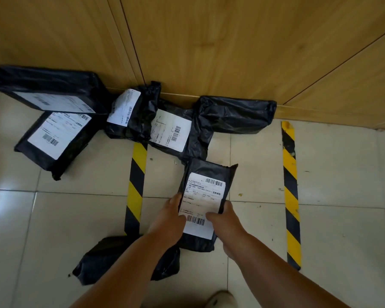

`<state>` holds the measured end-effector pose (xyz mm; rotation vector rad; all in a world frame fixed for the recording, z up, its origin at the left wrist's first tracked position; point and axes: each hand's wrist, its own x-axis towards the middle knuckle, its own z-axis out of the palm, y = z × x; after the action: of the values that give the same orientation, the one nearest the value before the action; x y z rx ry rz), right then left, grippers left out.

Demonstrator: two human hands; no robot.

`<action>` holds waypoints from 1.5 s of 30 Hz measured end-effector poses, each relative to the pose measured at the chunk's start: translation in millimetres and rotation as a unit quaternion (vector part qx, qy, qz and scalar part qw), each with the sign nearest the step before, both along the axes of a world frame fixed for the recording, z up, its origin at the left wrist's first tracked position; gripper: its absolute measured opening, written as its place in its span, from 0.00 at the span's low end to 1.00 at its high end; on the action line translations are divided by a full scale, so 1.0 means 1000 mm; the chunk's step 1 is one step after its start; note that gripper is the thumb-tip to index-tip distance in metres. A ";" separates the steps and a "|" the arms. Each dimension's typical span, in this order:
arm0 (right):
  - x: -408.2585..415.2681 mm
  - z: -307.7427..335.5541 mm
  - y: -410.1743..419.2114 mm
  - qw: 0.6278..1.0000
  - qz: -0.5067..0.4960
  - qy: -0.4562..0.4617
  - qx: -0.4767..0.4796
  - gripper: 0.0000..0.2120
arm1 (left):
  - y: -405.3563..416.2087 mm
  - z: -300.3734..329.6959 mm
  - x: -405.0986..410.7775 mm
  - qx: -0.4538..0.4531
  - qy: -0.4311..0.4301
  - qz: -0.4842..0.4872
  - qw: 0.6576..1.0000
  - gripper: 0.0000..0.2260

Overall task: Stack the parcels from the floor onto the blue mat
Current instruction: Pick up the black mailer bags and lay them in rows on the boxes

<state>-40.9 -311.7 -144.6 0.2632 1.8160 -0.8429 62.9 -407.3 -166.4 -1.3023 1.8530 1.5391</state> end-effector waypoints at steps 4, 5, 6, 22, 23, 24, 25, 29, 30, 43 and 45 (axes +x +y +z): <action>-0.004 0.064 -0.011 1.000 -0.008 0.025 -0.007 0.15 | -0.009 0.059 0.000 0.015 0.043 0.067 0.997 0.25; -0.004 0.082 -0.013 1.000 -0.007 0.028 -0.009 0.15 | -0.011 0.076 0.000 0.020 0.051 0.085 0.995 0.25; -0.003 0.100 -0.016 0.999 -0.004 0.030 -0.010 0.15 | -0.014 0.094 0.001 0.021 0.057 0.102 0.993 0.25; 0.031 0.458 -0.058 0.993 0.000 0.081 -0.089 0.21 | -0.057 0.455 0.053 0.041 0.201 0.204 0.957 0.27; 0.035 0.479 -0.057 0.992 0.000 0.082 -0.091 0.22 | -0.059 0.475 0.059 0.054 0.208 0.208 0.954 0.29; 0.040 0.499 -0.055 0.992 0.001 0.080 -0.094 0.22 | -0.059 0.494 0.066 0.061 0.217 0.212 0.951 0.30; 0.047 0.518 -0.054 0.993 0.005 0.076 -0.095 0.22 | -0.060 0.514 0.074 0.060 0.218 0.210 0.951 0.31; 0.074 0.583 -0.048 0.991 0.019 0.061 -0.118 0.24 | -0.062 0.578 0.110 0.052 0.241 0.175 0.953 0.31; 0.080 0.596 -0.048 0.990 0.023 0.059 -0.128 0.24 | -0.063 0.591 0.118 0.048 0.248 0.165 0.953 0.32; 0.158 0.693 -0.050 0.949 0.224 0.067 -0.211 0.21 | -0.006 0.705 0.232 0.020 0.308 0.351 0.884 0.31; 0.174 0.698 -0.048 0.938 0.259 0.060 -0.224 0.18 | 0.012 0.710 0.249 0.009 0.306 0.392 0.868 0.30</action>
<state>132.9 -359.7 553.5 -0.5498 1.6319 -0.8692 311.9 -395.7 543.6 -1.8479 1.6779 2.6333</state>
